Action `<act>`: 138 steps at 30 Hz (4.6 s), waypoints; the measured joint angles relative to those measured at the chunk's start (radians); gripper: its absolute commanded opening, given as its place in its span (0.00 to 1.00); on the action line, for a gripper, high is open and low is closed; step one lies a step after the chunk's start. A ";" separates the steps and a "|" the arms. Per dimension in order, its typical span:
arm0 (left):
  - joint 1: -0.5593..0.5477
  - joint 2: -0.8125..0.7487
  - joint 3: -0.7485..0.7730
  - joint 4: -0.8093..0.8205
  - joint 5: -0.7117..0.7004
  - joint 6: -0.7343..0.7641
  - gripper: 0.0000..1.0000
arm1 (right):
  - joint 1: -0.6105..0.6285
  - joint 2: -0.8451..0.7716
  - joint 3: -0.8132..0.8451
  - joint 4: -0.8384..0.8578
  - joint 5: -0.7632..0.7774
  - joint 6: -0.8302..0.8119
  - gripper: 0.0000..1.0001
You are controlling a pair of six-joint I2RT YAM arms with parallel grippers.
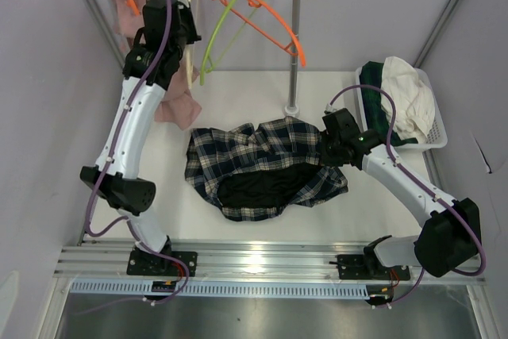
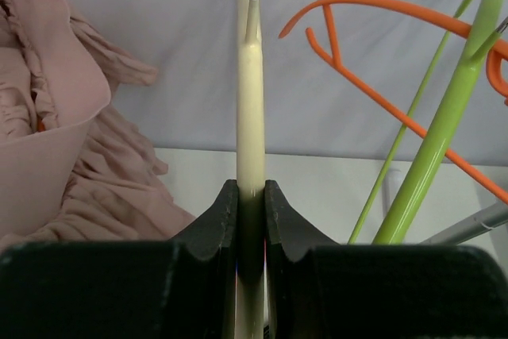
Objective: Place the skirt on the hanger
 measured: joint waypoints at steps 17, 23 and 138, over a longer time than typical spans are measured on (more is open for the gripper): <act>0.003 -0.190 -0.129 0.064 0.109 0.051 0.00 | -0.002 0.000 -0.006 0.002 -0.005 0.000 0.00; 0.003 -0.215 -0.103 0.023 0.180 0.053 0.00 | -0.002 0.000 -0.006 0.003 -0.006 0.000 0.00; -0.348 -0.806 -1.243 0.175 0.927 -0.027 0.00 | 0.069 -0.151 0.178 -0.174 -0.030 0.002 0.00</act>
